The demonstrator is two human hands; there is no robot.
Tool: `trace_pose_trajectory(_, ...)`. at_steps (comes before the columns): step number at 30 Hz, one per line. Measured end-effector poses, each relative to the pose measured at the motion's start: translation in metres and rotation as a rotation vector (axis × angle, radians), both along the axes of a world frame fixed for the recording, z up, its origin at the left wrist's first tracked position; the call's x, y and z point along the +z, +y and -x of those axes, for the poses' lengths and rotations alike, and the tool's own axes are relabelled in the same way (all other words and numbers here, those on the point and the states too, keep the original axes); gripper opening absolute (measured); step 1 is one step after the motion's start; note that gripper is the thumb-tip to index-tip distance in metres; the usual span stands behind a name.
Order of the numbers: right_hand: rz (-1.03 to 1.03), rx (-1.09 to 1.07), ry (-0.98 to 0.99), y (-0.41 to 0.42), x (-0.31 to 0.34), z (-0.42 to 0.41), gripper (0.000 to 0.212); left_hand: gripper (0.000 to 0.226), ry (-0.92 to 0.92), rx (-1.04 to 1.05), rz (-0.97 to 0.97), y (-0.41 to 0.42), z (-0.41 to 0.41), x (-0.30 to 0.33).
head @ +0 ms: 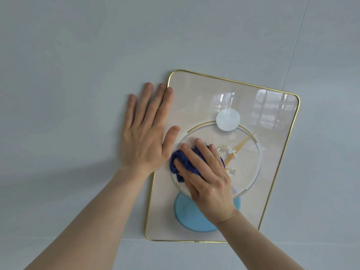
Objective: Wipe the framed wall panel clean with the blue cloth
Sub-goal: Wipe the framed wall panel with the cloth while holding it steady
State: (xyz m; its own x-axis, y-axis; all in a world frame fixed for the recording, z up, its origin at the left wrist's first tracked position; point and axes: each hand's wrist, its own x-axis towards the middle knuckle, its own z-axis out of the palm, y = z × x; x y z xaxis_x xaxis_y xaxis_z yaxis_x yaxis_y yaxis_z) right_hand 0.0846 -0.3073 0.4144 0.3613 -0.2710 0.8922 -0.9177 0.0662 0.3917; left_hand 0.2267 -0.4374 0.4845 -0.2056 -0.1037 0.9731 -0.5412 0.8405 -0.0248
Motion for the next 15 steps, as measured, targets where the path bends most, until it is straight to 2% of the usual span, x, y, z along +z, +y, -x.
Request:
trace_pose_trajectory(8, -0.018, -0.001, -0.003, 0.002, -0.002, 0.002, 0.024, 0.072, 0.029, 0.001, 0.019, 0.0, 0.001, 0.0)
trace_pose_trajectory(15, -0.114, -0.039, 0.048, 0.02, -0.032, 0.016, 0.021, 0.072, 0.032, 0.008, 0.026, -0.001, 0.001, -0.001)
